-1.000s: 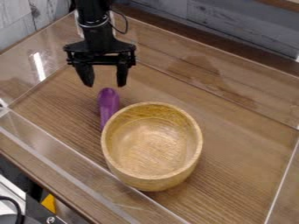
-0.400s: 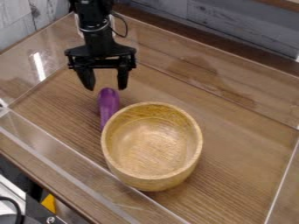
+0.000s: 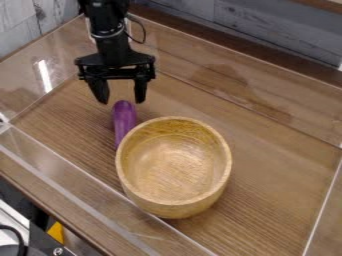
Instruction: Put the purple eggplant in the brown bowl
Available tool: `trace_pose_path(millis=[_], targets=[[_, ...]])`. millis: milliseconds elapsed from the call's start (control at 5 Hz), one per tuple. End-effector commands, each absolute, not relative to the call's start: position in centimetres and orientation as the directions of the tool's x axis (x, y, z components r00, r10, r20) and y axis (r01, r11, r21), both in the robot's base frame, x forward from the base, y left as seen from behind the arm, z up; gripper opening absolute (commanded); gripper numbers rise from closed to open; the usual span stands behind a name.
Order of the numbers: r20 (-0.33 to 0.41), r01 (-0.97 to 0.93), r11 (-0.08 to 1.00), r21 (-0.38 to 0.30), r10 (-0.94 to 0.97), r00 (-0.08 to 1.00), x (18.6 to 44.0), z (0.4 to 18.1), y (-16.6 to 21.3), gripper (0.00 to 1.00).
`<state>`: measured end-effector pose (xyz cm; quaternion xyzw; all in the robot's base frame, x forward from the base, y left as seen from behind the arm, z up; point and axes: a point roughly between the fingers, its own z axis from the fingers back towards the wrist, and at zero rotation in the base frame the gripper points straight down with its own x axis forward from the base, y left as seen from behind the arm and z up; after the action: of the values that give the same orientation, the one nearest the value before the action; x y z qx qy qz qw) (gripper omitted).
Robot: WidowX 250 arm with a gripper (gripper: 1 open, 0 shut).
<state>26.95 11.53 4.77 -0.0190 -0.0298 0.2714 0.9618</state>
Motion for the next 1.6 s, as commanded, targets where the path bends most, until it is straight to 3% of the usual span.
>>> trace_pose_path(millis=[0, 400, 600, 800, 1000, 1200, 1400], targets=[[0.066, -0.516, 0.856, -0.045, 0.518, 0.853, 26.9, 5.0, 11.9, 1.00], [0.034, -0.497, 0.866, -0.049, 0.499, 0.866, 26.5, 3.8, 11.7, 1.00], [0.025, -0.485, 0.872, -0.059, 0.487, 0.873, 26.4, 3.6, 11.7, 0.00], [0.019, -0.470, 0.880, -0.068, 0.472, 0.881, 26.3, 3.4, 11.5, 1.00], [0.012, -0.456, 0.886, -0.080, 0.458, 0.889, 26.3, 3.3, 11.5, 0.00], [0.005, -0.437, 0.895, -0.087, 0.440, 0.898, 26.2, 3.4, 11.3, 1.00], [0.003, -0.422, 0.902, -0.095, 0.424, 0.906, 26.2, 3.4, 11.3, 0.00]])
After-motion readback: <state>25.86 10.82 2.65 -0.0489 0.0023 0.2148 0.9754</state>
